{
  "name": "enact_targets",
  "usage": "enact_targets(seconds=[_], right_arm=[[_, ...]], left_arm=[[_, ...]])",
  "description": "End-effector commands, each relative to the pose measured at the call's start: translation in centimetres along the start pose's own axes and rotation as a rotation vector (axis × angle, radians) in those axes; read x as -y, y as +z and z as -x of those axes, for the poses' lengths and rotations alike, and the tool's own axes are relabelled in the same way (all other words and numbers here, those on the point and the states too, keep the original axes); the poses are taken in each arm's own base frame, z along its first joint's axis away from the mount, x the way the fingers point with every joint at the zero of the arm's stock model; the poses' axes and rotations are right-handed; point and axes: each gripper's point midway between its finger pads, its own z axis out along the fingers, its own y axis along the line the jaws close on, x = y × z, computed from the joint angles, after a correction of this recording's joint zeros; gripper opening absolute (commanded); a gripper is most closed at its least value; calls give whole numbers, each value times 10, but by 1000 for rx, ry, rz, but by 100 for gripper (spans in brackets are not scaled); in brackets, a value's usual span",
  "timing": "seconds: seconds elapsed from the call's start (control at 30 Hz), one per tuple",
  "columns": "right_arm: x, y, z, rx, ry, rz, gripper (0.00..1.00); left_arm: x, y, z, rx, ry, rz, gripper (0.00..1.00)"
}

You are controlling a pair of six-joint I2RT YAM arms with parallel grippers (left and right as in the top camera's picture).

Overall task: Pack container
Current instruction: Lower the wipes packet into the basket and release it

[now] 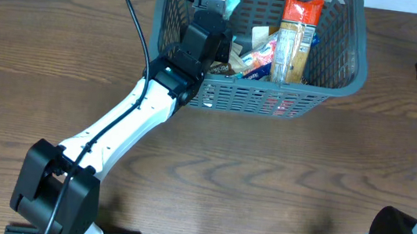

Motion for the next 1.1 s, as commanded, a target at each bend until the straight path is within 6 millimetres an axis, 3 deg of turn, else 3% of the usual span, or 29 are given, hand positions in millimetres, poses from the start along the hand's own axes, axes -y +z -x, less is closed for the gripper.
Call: enact_targets(seconds=[0.0, 0.07, 0.3, 0.5, 0.63, 0.8, 0.93, 1.07], right_arm=[[0, 1, -1, -7, -9, 6, 99], [0, 1, -1, -7, -9, 6, 99], [0, 1, -1, -7, -10, 6, 99], [0, 1, -1, -7, -10, 6, 99], [0, 1, -1, -7, -10, 6, 99], [0, 1, -1, -7, -9, 6, 99], [0, 1, -1, -7, -9, 6, 99], [0, 1, -1, -7, -10, 7, 99]], left_arm=[[1, -6, 19, 43, -4, 7, 33], [1, -6, 19, 43, 18, 8, 52], [3, -8, 30, 71, 89, 3, 63], [10, -26, 68, 153, 118, -13, 65], [13, -58, 107, 247, 170, -24, 68], [4, -120, 152, 370, 184, 2, 71], [-23, -164, 166, 400, 156, 111, 71], [-49, -199, 163, 377, 151, 210, 75]])
